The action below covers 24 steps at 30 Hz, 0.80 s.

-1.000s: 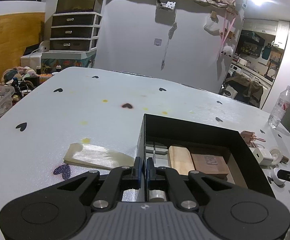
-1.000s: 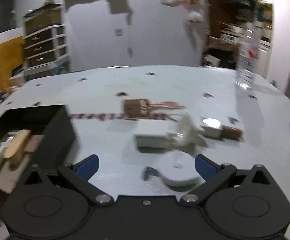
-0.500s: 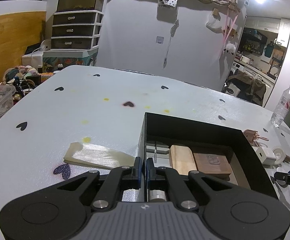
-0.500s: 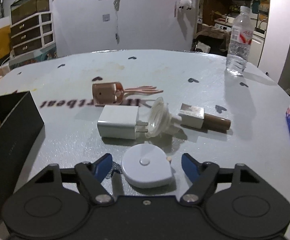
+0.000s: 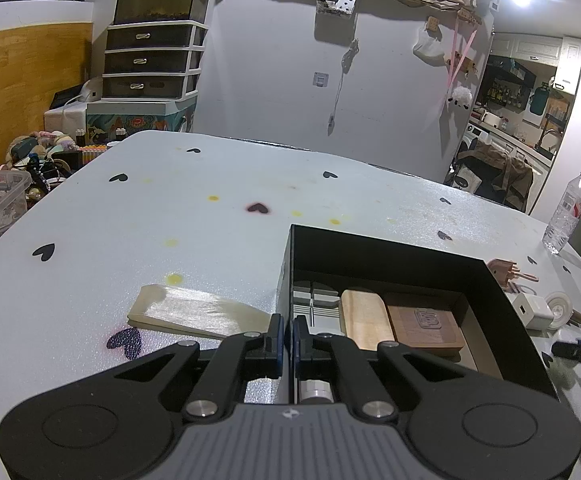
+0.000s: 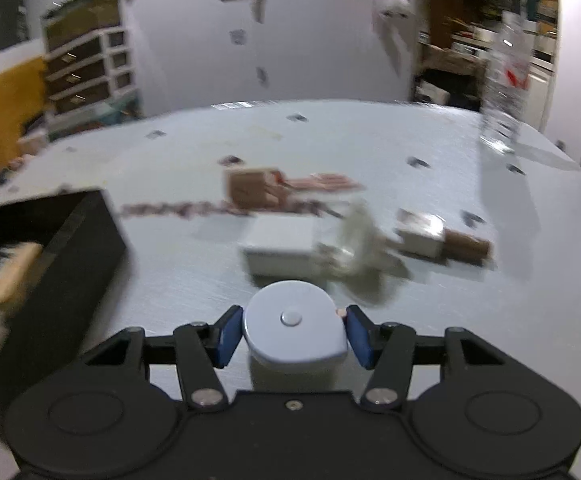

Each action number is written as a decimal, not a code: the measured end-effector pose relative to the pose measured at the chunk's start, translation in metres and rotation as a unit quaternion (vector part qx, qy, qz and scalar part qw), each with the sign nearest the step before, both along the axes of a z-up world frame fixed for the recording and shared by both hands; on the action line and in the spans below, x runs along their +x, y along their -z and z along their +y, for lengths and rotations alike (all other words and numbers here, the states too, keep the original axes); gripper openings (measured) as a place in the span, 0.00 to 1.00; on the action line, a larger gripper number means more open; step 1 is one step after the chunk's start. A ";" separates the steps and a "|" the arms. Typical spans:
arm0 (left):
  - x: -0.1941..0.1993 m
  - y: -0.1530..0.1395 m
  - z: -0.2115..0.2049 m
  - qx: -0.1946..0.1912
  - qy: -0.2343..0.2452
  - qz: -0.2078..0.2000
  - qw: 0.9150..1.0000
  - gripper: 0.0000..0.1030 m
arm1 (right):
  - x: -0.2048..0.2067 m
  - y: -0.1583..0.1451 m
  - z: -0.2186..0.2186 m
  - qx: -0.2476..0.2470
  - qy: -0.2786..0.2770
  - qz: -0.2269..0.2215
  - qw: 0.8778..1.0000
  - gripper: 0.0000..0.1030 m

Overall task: Organize rigid objects
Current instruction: 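Carry the tape measure into the black box and open the right tool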

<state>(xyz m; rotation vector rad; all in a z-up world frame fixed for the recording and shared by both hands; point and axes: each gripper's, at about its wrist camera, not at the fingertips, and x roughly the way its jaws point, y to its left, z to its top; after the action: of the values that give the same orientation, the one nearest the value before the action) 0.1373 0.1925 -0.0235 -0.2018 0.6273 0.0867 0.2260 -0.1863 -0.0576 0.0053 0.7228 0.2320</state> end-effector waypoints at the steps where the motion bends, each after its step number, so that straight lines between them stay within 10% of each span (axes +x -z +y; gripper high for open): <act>1: 0.000 0.000 0.000 -0.001 0.000 0.000 1.000 0.04 | -0.003 -0.007 0.005 0.007 -0.015 -0.007 1.000 0.55; 15: 0.001 0.002 0.002 -0.009 0.000 -0.002 1.000 0.04 | 0.000 -0.057 0.134 0.063 -0.294 0.053 0.952 0.55; 24: 0.001 0.001 0.005 -0.017 0.002 0.002 1.000 0.04 | 0.015 -0.029 0.197 0.053 -0.350 0.153 0.923 0.55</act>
<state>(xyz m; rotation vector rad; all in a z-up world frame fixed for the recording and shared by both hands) 0.1386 0.1970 -0.0247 -0.2338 0.6340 0.0717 0.2414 0.0108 -0.0288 -0.1174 1.0055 0.9736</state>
